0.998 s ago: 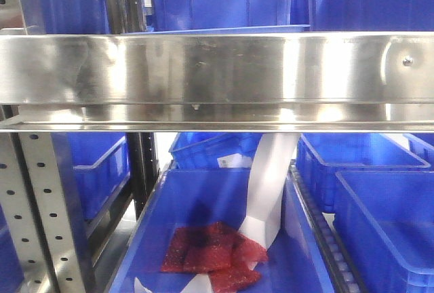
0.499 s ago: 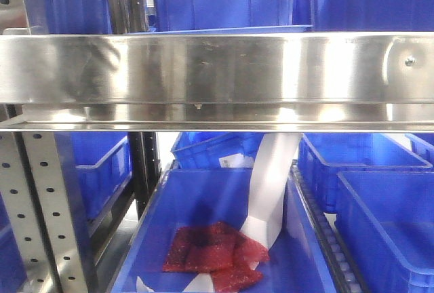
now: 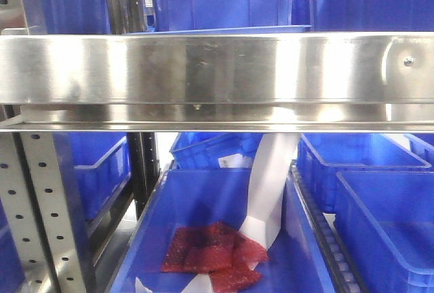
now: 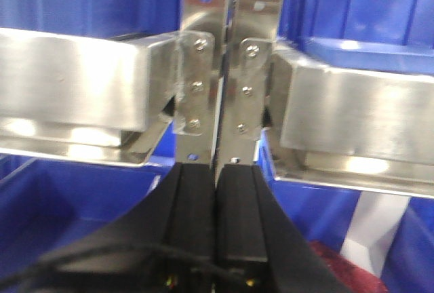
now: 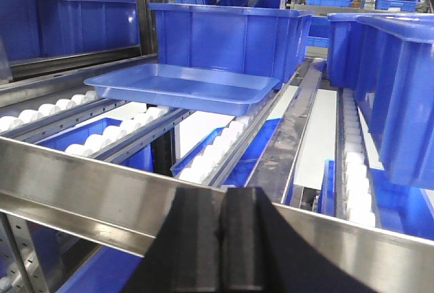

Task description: Grab blue tray and place on right shelf

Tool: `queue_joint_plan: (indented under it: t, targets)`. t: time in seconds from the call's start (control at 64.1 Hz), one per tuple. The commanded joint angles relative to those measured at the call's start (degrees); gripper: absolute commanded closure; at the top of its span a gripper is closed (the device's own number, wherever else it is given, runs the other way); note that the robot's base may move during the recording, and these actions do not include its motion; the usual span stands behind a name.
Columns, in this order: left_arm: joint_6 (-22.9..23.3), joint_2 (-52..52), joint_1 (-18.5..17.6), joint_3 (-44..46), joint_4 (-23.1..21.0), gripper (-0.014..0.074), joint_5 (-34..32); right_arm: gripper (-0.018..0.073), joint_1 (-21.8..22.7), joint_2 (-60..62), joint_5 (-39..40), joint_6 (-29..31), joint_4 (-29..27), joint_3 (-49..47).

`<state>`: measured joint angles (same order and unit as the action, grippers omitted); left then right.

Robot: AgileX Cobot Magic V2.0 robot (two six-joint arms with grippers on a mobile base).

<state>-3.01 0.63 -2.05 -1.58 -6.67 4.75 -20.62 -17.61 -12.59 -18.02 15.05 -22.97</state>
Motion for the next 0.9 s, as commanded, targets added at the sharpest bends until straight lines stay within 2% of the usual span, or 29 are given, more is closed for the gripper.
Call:
queue_joint_plan:
  t: [0.0, 0.889]
  targets:
    - [-0.1, 0.8, -1.2, -1.8, -0.5, 0.0645, -4.8, 0.0505, -0.1, -0.4, 5.1, 0.7, 1.2, -1.7]
    - [-0.1, 0.8, -1.6, -1.8, -0.5, 0.0645, -5.1, 0.0505, 0.2, -0.4, 5.4, 0.7, 0.9, -1.7]
